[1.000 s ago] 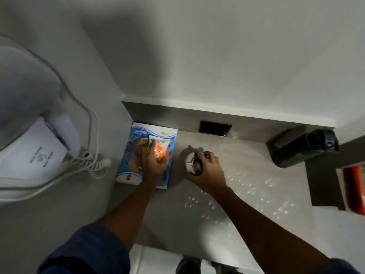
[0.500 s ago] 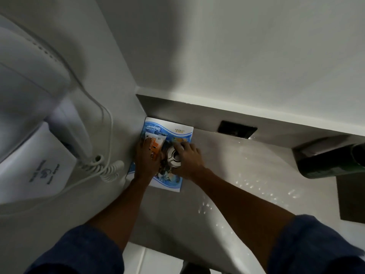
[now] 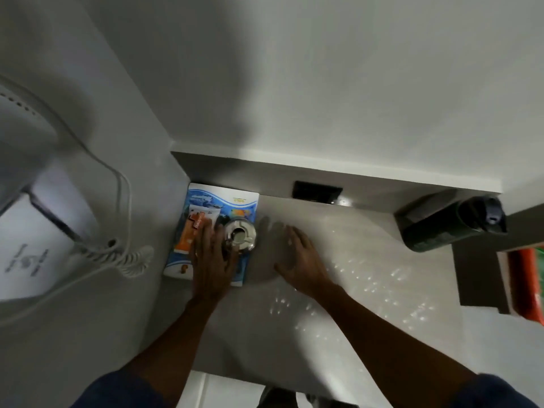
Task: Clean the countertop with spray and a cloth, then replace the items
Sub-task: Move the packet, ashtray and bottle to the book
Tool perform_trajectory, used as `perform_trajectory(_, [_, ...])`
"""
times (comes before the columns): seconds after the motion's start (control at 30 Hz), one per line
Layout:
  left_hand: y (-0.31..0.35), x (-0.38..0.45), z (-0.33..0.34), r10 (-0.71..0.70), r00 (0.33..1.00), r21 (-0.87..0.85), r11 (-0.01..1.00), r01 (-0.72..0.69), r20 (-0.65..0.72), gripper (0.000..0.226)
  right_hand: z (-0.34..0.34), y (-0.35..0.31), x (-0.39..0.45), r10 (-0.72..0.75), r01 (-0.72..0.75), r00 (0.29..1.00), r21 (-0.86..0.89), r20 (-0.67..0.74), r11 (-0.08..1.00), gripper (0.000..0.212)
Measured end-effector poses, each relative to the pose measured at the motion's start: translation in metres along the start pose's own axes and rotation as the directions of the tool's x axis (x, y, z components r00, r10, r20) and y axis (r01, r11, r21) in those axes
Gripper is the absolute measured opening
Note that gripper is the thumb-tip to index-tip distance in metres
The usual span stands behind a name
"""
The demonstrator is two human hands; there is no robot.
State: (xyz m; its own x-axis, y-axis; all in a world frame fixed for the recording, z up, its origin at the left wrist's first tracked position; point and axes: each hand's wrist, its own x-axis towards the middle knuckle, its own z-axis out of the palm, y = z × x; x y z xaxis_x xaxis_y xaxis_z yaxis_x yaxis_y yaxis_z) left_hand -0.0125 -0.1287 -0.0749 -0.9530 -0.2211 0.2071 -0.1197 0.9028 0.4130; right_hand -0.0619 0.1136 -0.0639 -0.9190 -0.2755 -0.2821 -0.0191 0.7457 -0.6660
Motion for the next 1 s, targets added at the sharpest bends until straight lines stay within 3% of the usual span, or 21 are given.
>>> perform_trajectory(0.23, [0.043, -0.063, 0.012, 0.179, 0.95, -0.057, 0.984, -0.17, 0.255, 0.084, -0.047, 0.078, -0.083, 0.064, -0.071, 0.964, -0.017, -0.256, 0.997, 0.083])
perform_trajectory(0.3, [0.049, -0.079, 0.016, 0.22, 0.931, -0.086, 0.975, -0.203, 0.292, 0.086, -0.059, 0.096, -0.1, 0.14, -0.137, 0.929, 0.033, -0.343, 0.99, 0.075])
perform_trajectory(0.37, [0.054, -0.091, 0.021, 0.203, 0.924, -0.111, 0.978, -0.176, 0.325, 0.088, -0.076, 0.11, -0.11, 0.278, -0.22, 0.863, 0.181, -0.422, 0.959, 0.073])
perform_trajectory(0.47, [0.055, -0.102, 0.027, 0.172, 0.916, -0.099, 0.984, -0.146, 0.361, 0.088, -0.106, 0.128, -0.109, 0.526, -0.304, 0.719, 0.475, -0.455, 0.826, 0.08])
perform_trajectory(0.53, [0.053, -0.11, 0.03, 0.137, 0.915, -0.088, 0.99, -0.111, 0.378, 0.091, -0.131, 0.14, -0.101, 0.617, -0.296, 0.622, 0.586, -0.482, 0.755, 0.09])
perform_trajectory(0.6, [0.047, -0.12, 0.032, 0.111, 0.906, -0.066, 0.994, -0.092, 0.409, 0.095, -0.155, 0.149, -0.093, 0.64, -0.259, 0.577, 0.629, -0.507, 0.733, 0.103])
perform_trajectory(0.67, [0.04, -0.129, 0.033, 0.119, 0.887, -0.035, 0.993, -0.116, 0.446, 0.101, -0.174, 0.156, -0.086, 0.612, -0.198, 0.598, 0.646, -0.517, 0.738, 0.109])
perform_trajectory(0.77, [0.037, -0.137, 0.034, 0.101, 0.868, -0.012, 0.994, -0.109, 0.486, 0.109, -0.194, 0.163, -0.077, 0.546, -0.148, 0.642, 0.611, -0.539, 0.778, 0.1])
perform_trajectory(1.0, [0.042, -0.14, 0.039, 0.057, 0.847, 0.063, 0.992, -0.107, 0.528, 0.098, -0.211, 0.154, -0.064, 0.497, -0.16, 0.683, 0.554, -0.535, 0.817, 0.09])
